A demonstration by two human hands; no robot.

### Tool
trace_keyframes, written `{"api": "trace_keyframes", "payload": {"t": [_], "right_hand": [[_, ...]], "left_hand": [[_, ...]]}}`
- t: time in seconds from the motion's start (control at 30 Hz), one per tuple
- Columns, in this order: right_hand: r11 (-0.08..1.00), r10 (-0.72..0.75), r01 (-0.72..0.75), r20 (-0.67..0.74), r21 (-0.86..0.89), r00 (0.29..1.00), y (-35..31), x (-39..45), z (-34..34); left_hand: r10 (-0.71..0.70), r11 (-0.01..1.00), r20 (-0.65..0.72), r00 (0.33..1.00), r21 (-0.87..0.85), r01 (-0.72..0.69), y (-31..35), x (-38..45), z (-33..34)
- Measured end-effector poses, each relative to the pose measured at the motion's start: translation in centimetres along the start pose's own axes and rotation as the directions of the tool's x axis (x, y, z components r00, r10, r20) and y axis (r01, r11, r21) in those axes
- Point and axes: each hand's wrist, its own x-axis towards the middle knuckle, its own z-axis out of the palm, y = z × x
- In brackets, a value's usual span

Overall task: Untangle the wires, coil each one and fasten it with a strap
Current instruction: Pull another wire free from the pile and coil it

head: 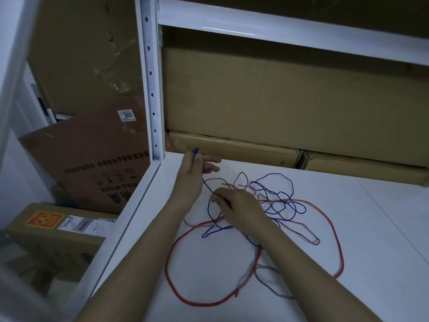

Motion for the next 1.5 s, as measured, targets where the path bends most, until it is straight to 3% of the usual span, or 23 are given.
{"api": "trace_keyframes", "payload": {"t": [0.1, 0.13, 0.2, 0.27, 0.33, 0.5, 0.57, 0.63, 0.7, 0.8, 0.97, 1.03, 1.1, 1.17, 1.27, 1.33, 1.37, 1.43, 1.5], "right_hand": [[0.992, -0.097, 0.097, 0.007, -0.082, 0.995, -0.3, -0.6, -0.1], [0.995, -0.089, 0.089, 0.019, -0.033, 0.996, -0.4, -0.7, -0.3], [0.995, -0.030, 0.027, 0.026, 0.092, 0.999, 0.0, -0.6, -1.2], [0.986, 0.040, -0.039, -0.007, 0.163, 0.999, 0.8, -0.2, -2.3], [0.977, 0.078, -0.066, -0.054, 0.204, 0.995, 1.6, 0.1, -3.2], [0.965, 0.032, 0.026, -0.213, 0.262, 0.977, 2.0, 0.8, -4.5], [0.940, 0.075, 0.022, -0.268, 0.342, 0.961, 1.7, 1.2, -4.7], [0.871, 0.155, -0.036, -0.204, 0.490, 0.967, 1.6, 1.5, -4.7], [0.801, 0.202, -0.100, -0.109, 0.590, 0.973, 1.6, 1.5, -4.3], [0.811, 0.209, -0.147, -0.046, 0.567, 0.977, 2.0, 1.0, -3.2], [0.897, 0.189, -0.192, 0.047, 0.399, 0.981, 2.3, 0.1, -1.6], [0.942, 0.137, -0.151, 0.068, 0.301, 0.988, 1.9, -0.1, -1.4], [0.966, 0.068, -0.082, 0.065, 0.245, 0.996, 1.7, -0.3, -1.6], [0.967, 0.067, -0.074, 0.036, 0.246, 0.997, 1.9, -0.7, -2.0], [0.970, 0.106, -0.106, 0.011, 0.220, 0.994, 2.8, -1.2, -3.0], [0.991, 0.086, -0.089, 0.027, 0.100, 0.996, 3.4, -1.4, -3.6], [0.998, 0.057, -0.057, 0.028, 0.009, 0.998, 3.9, -1.5, -3.8], [0.986, 0.012, -0.007, 0.027, -0.169, 1.000, 5.1, -1.7, -4.1], [0.971, 0.044, -0.039, 0.019, -0.236, 0.999, 6.3, -2.2, -4.5]], "left_hand": [[0.039, 0.977, 0.051, 0.998, 0.207, -0.049, -1.2, -0.5, 0.2], [0.051, 0.924, 0.101, 0.994, 0.373, -0.086, -1.6, -0.7, 0.0], [0.055, 0.706, 0.222, 0.973, 0.681, -0.195, -2.6, -1.1, -0.8], [0.015, 0.621, 0.280, 0.960, 0.750, -0.228, -3.1, -1.4, -1.3], [-0.069, 0.663, 0.302, 0.951, 0.726, -0.182, -2.9, -1.6, -1.5], [-0.257, 0.823, 0.361, 0.896, 0.569, 0.007, -1.0, -1.8, -1.1], [-0.290, 0.915, 0.432, 0.854, 0.386, 0.115, 0.0, -2.1, -1.0], [-0.264, 0.964, 0.467, 0.844, 0.135, 0.227, 1.0, -2.3, -1.1], [-0.201, 0.950, 0.426, 0.882, -0.134, 0.282, 1.8, -2.1, -1.1], [-0.149, 0.857, 0.322, 0.935, -0.430, 0.285, 2.2, -1.6, -1.2], [-0.125, 0.851, 0.121, 0.985, -0.497, 0.169, 1.8, -0.8, 0.0], [-0.106, 0.932, 0.043, 0.993, -0.344, 0.114, 1.3, -0.5, 1.0], [-0.001, 1.000, 0.029, 1.000, 0.031, 0.000, 0.4, -0.5, 1.7], [0.038, 0.913, 0.146, 0.989, 0.397, -0.093, -0.5, -0.8, 1.7], [0.007, 0.633, 0.345, 0.938, 0.725, -0.272, -1.5, -1.2, 1.3], [-0.013, 0.480, 0.434, 0.901, 0.793, -0.376, -1.6, -1.4, 1.2], [-0.046, 0.459, 0.458, 0.888, 0.799, -0.388, -1.6, -1.5, 1.2], [-0.131, 0.495, 0.484, 0.866, 0.788, -0.366, -1.5, -1.3, 1.0], [-0.172, 0.613, 0.478, 0.861, 0.736, -0.286, -1.0, -1.0, 0.8]]}}
